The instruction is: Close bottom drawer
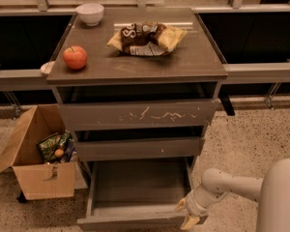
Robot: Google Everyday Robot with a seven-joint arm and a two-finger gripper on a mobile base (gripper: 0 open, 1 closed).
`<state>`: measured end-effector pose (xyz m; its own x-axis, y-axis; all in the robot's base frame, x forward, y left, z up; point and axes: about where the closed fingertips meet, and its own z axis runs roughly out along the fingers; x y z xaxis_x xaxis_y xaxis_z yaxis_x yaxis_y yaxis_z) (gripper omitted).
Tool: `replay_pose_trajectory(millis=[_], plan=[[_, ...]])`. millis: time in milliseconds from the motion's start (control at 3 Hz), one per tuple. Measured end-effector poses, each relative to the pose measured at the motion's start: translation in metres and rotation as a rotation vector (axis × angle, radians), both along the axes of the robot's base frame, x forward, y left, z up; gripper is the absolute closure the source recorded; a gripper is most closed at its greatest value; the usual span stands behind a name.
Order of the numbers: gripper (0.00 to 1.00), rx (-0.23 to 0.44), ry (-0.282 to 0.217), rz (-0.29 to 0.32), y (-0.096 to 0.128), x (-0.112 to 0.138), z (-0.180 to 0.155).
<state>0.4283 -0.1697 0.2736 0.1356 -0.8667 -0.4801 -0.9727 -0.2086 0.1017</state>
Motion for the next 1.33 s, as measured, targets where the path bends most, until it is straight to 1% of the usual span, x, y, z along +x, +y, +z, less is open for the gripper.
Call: replay_pose_trajectory(millis=[333, 667, 1000, 1333], plan=[[0.7, 0.006, 0.008, -0.014, -0.007, -0.002, -0.017], [0.93, -0.017, 0.038, -0.031, -0.014, -0.011, -0.051], [1.0, -0.042, 0.042, -0.043, -0.018, -0.023, -0.071], [1.0, -0.046, 0.029, -0.05, -0.016, -0.032, -0.09]])
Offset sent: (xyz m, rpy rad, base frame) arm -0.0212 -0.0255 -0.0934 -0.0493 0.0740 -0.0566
